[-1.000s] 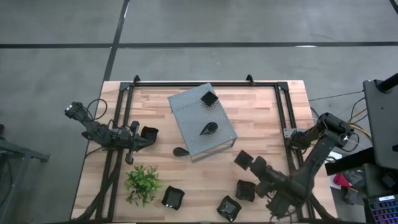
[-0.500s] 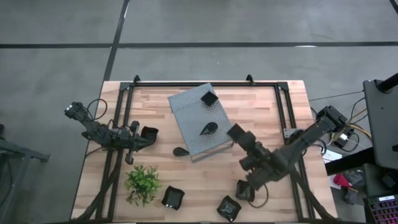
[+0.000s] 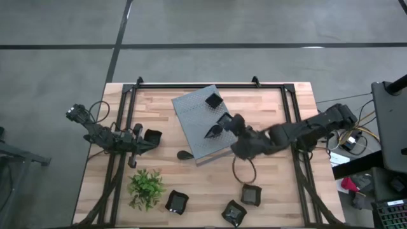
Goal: Pick & Place Mini shaped plates
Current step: Stack the square plate on top of the square plate on the shelf
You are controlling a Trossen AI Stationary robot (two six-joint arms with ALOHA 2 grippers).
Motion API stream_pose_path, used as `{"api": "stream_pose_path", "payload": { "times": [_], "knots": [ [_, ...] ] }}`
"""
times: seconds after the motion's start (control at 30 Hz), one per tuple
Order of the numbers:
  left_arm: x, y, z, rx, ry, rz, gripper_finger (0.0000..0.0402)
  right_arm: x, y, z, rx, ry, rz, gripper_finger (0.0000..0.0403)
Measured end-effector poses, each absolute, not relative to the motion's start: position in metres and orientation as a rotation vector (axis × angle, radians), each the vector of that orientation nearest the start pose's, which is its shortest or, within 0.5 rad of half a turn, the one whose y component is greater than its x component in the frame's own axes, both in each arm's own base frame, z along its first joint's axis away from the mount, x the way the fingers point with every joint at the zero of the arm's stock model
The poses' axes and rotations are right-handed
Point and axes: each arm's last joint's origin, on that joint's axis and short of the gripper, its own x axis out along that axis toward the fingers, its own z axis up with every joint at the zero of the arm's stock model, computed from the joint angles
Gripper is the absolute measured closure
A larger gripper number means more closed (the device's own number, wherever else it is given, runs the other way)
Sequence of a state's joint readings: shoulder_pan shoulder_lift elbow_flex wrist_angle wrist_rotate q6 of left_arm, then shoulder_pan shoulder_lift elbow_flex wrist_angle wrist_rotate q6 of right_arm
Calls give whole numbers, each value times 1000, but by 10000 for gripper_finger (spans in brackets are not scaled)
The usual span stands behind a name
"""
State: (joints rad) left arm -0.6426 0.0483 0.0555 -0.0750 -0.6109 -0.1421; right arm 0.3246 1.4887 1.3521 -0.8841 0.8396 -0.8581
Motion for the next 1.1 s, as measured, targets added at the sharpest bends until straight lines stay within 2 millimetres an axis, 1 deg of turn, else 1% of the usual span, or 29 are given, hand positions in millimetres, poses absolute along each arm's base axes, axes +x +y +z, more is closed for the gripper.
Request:
{"api": "stream_pose_path", "payload": {
  "times": [0.1,0.27,0.43,0.53,0.63,0.77,0.97,1.1],
  "knots": [
    [84,-42,172,-103,57,-28,401,295,56,324,-1352,1016,-40,394],
    [84,-42,172,-102,57,-28,401,308,19,331,-1330,984,-39,394],
    [84,-42,172,-103,57,-28,401,310,-18,331,-1287,1014,-63,394],
    [84,-42,172,-102,57,-28,401,312,-36,332,-1223,981,-52,394],
    [84,-42,172,-102,57,-28,401,316,-48,329,-1182,949,-26,394],
    [84,-42,172,-102,57,-28,401,322,-62,324,-1166,952,-53,394],
    [84,-42,172,-103,57,-28,401,329,-78,309,-1149,1004,-17,394],
    [84,-42,172,-102,57,-28,401,332,-88,302,-1143,1030,-27,394]
  ]
}}
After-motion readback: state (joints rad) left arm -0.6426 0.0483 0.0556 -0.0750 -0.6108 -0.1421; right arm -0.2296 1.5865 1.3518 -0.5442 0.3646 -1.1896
